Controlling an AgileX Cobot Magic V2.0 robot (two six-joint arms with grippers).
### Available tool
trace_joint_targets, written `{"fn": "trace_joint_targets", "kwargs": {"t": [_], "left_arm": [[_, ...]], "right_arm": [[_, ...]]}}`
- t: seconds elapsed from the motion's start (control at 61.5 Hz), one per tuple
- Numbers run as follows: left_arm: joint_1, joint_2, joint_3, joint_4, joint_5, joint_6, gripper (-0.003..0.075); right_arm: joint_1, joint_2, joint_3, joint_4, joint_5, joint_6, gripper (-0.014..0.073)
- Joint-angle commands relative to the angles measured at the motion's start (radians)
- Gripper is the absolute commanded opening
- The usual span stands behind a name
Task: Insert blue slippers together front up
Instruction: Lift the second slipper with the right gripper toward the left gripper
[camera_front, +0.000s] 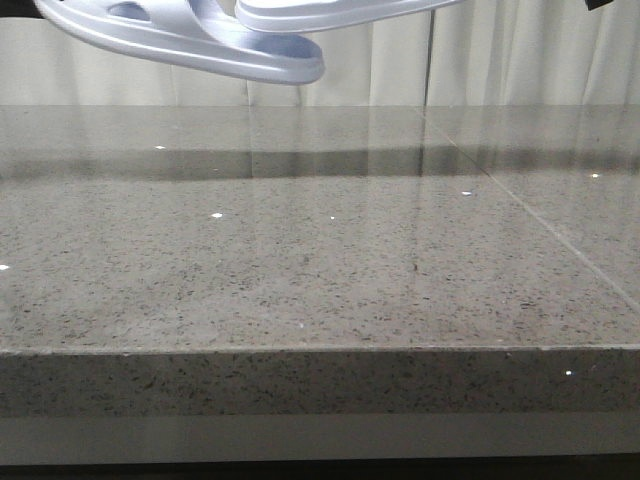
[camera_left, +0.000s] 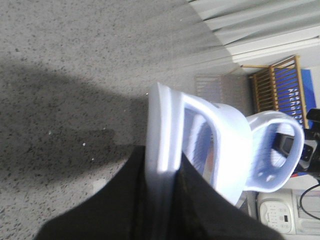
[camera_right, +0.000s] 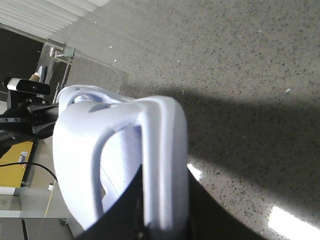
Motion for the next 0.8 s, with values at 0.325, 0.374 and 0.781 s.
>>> {"fn": "trace_joint_targets", "kwargs": {"t": [0.325, 0.374, 0.781], "left_arm": [[-0.081, -0.058, -0.022, -0.156, 0.083, -0.005, -0.0019], [-0.086, -0.058, -0.022, -0.156, 0.083, -0.005, -0.0019], [-0.112, -0.058, -0.022, -0.319, 0.085, -0.005, -0.0019]], "right_arm": [[0.006, -0.061, -0.033, 0.138, 0.017, -0.008, -0.0058], [0.006, -0.061, -0.033, 0.14, 0.017, -0.008, -0.0058], [0.056, -0.044, -0.033, 0.246, 0.005, -0.013, -0.0058]]}}
